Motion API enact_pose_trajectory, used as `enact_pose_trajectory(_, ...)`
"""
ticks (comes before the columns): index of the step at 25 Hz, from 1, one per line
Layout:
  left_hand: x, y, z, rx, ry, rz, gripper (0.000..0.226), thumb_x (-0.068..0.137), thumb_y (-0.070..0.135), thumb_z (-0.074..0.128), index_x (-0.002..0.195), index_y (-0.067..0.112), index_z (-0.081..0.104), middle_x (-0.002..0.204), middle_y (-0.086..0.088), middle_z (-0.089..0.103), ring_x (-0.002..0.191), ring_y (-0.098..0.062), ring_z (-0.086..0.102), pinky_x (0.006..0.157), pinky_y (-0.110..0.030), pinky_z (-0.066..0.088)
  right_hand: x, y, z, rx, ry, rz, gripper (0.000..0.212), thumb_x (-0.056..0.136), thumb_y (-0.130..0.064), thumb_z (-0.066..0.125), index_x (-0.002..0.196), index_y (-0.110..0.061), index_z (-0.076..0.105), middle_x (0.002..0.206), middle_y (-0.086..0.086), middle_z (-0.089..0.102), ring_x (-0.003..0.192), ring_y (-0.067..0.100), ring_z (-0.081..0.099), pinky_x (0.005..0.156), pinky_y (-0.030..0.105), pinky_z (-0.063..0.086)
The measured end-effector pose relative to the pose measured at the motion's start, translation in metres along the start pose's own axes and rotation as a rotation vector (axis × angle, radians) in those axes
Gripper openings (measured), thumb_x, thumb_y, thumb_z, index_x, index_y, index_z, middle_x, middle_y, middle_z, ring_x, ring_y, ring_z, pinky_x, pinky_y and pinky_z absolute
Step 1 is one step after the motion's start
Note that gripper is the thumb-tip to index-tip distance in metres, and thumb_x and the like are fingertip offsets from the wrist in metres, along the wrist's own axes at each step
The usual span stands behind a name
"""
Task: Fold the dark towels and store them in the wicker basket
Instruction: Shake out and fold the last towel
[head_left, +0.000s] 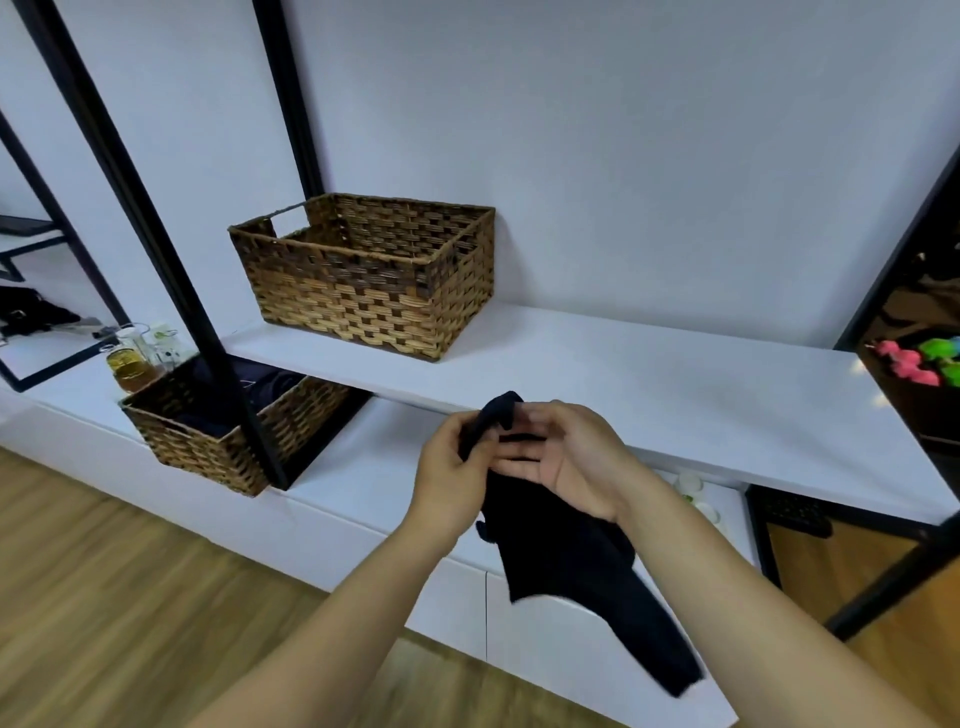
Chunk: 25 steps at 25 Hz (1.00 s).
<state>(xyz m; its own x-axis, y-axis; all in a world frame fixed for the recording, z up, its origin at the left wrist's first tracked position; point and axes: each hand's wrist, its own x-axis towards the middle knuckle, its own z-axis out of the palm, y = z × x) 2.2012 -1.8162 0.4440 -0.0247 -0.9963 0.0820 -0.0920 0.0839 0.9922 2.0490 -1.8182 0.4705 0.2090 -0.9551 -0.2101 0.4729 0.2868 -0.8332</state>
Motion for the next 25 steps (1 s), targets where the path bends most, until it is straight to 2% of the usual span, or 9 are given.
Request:
enact_pose_trajectory(1,0.003,0.001,0.0,-0.068,0.007,-0.057,0.016,0.103,0.014,0.055,0.109,0.015,0.069,0.099,-0.001,0.076,0.096,-0.017,0.072,0.082,-0.03,0.057,0.0,0.0,-0.001,-0.098,0.037,-0.014,0.025,0.101,-0.001,0.044,0.114,0.005,0.064,0.103,0.023,0.065,0.079,0.031,0.067,0.076,0.042,0.059)
enact_pose_trajectory(3,0.005,0.006,0.002,-0.116,-0.029,-0.12,0.019,0.104,0.016,0.053,0.103,0.011,0.071,0.095,-0.009,0.077,0.09,-0.024,0.072,0.078,-0.034,0.056,0.001,0.004,-0.002,-0.497,0.16,-0.093,0.025,0.101,-0.002,0.049,0.118,-0.006,0.066,0.095,0.013,0.065,0.067,0.016,0.061,0.068,0.031,0.054)
enact_pose_trajectory(5,0.006,0.01,0.001,-0.175,-0.103,-0.16,0.02,0.105,0.015,0.052,0.105,0.008,0.071,0.1,-0.014,0.077,0.096,-0.03,0.072,0.083,-0.037,0.056,0.0,0.011,-0.003,-0.784,0.217,-0.232,0.02,0.1,-0.009,0.055,0.112,-0.016,0.068,0.095,0.003,0.067,0.065,0.007,0.059,0.067,0.025,0.05)
enact_pose_trajectory(8,0.013,0.013,-0.009,-0.336,-0.186,-0.238,0.023,0.104,0.02,0.054,0.116,0.008,0.07,0.114,-0.021,0.073,0.112,-0.037,0.068,0.1,-0.047,0.052,-0.002,0.018,-0.005,-0.754,0.21,-0.43,0.013,0.098,-0.012,0.061,0.104,-0.017,0.072,0.101,-0.003,0.071,0.079,0.007,0.061,0.073,0.027,0.052)
enact_pose_trajectory(10,0.016,0.018,-0.017,-0.414,-0.185,-0.238,0.023,0.102,0.02,0.057,0.118,0.004,0.064,0.117,-0.023,0.07,0.112,-0.039,0.065,0.104,-0.051,0.046,-0.002,0.019,0.0,-0.676,0.177,-0.474,0.01,0.097,-0.015,0.065,0.1,-0.022,0.072,0.091,-0.014,0.072,0.081,0.006,0.063,0.077,0.029,0.054)
enact_pose_trajectory(13,0.014,0.029,-0.023,-0.471,-0.158,-0.232,0.026,0.102,0.018,0.056,0.121,0.0,0.058,0.111,-0.024,0.066,0.103,-0.035,0.063,0.093,-0.044,0.052,0.0,0.022,0.013,-0.612,0.104,-0.523,0.006,0.087,-0.027,0.072,0.092,-0.029,0.07,0.086,-0.011,0.07,0.084,0.012,0.064,0.081,0.037,0.054)
enact_pose_trajectory(15,0.013,0.034,-0.026,-0.441,-0.124,-0.22,0.031,0.103,0.019,0.055,0.122,-0.006,0.056,0.106,-0.023,0.068,0.098,-0.034,0.065,0.088,-0.042,0.055,0.001,0.027,0.02,-0.638,0.077,-0.536,0.012,0.081,-0.033,0.075,0.091,-0.03,0.068,0.081,-0.013,0.067,0.08,0.012,0.062,0.076,0.033,0.052)
enact_pose_trajectory(20,0.007,0.038,-0.036,-0.357,-0.02,-0.247,0.031,0.103,0.028,0.056,0.106,-0.001,0.067,0.09,-0.015,0.073,0.082,-0.026,0.071,0.075,-0.036,0.058,0.002,0.028,0.026,-0.792,0.069,-0.534,0.019,0.089,-0.022,0.076,0.079,-0.026,0.06,0.068,-0.013,0.057,0.064,0.007,0.051,0.065,0.027,0.043)
enact_pose_trajectory(25,0.007,0.04,-0.044,-0.331,-0.084,-0.279,0.033,0.104,0.03,0.053,0.102,0.002,0.071,0.091,-0.015,0.073,0.082,-0.025,0.071,0.076,-0.037,0.057,-0.003,0.03,0.025,-0.871,0.054,-0.547,0.018,0.096,-0.019,0.066,0.085,-0.033,0.062,0.082,-0.007,0.065,0.075,0.006,0.059,0.073,0.024,0.048)
